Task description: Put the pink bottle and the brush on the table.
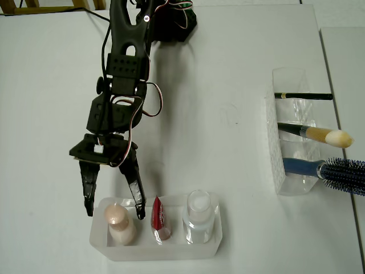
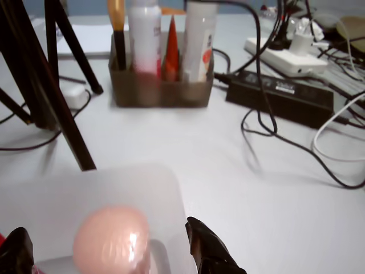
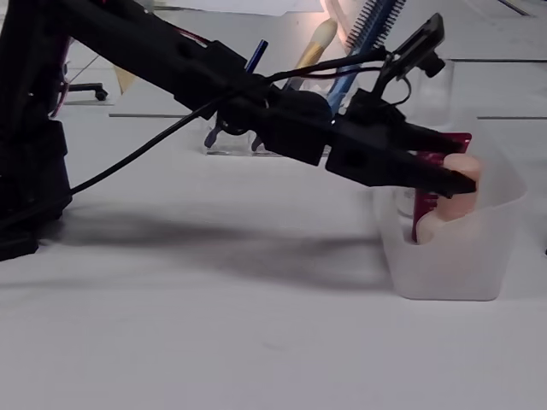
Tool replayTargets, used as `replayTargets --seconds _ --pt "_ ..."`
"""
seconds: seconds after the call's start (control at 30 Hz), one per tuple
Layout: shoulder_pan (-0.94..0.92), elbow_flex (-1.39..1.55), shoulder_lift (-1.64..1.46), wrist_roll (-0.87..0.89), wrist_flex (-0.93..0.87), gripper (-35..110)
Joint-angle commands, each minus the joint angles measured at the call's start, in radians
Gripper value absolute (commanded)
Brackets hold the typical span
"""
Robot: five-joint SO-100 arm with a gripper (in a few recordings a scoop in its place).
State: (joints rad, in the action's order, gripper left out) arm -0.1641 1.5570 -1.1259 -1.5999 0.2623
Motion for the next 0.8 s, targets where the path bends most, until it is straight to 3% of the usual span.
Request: replayTargets --seconds 0.0,0.5,0.77 --pt "0.003 -0.083 0.014 -0.014 0.023 43" --pt "0.008 -0.189 0.164 -0.029 0.038 46" --pt "0.037 -0.206 0.21 -0.048 0.08 40"
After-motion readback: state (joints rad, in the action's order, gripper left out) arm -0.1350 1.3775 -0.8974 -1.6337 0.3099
